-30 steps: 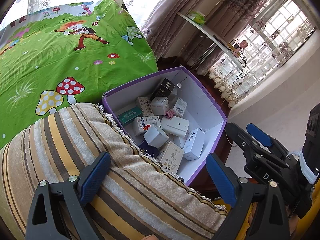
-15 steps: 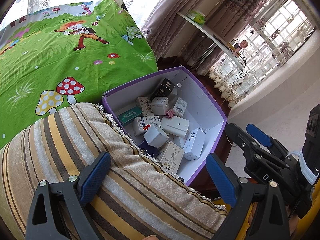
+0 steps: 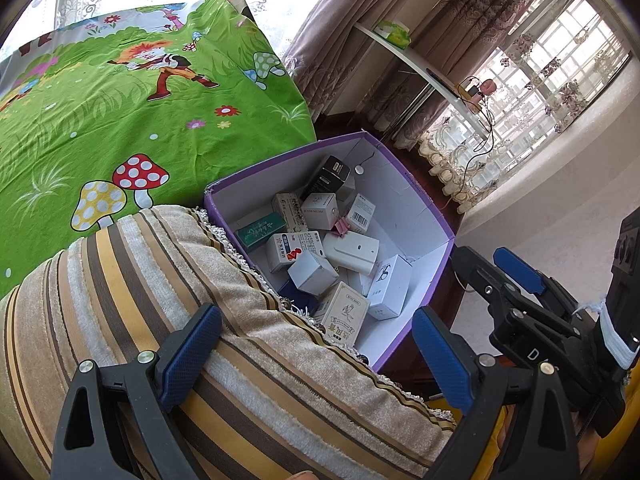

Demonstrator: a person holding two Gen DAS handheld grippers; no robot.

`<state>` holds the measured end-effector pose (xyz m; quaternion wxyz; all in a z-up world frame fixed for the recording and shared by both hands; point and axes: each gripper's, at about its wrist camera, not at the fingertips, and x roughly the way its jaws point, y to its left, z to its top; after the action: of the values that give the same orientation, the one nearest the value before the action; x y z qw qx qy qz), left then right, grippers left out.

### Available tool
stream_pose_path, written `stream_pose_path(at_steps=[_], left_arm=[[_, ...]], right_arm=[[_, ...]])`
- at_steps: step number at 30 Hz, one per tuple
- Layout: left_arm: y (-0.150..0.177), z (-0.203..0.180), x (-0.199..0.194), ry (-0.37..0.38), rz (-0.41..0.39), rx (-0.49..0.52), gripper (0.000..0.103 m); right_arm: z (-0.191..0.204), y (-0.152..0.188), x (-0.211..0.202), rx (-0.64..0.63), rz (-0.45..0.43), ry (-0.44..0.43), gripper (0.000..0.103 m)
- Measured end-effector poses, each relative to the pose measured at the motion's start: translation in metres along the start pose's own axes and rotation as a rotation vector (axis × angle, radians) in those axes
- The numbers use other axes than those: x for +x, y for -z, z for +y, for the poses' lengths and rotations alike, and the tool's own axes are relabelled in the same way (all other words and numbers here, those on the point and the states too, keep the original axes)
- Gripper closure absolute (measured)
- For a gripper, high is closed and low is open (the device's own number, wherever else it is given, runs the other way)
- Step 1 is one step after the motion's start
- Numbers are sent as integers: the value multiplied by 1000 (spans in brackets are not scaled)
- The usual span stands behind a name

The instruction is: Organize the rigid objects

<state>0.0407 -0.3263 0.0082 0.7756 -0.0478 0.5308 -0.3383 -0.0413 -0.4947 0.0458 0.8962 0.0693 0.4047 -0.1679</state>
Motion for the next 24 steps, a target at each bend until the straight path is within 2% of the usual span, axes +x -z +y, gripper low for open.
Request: stream_pose_path(at_steps=[21, 24], left_arm=[[0, 1, 1, 2, -1, -1, 6], [0, 0, 1, -19, -8, 10, 5]], right_arm=[[0, 2, 1, 0, 4, -2, 25], [0, 3, 1, 3, 6, -4, 25]])
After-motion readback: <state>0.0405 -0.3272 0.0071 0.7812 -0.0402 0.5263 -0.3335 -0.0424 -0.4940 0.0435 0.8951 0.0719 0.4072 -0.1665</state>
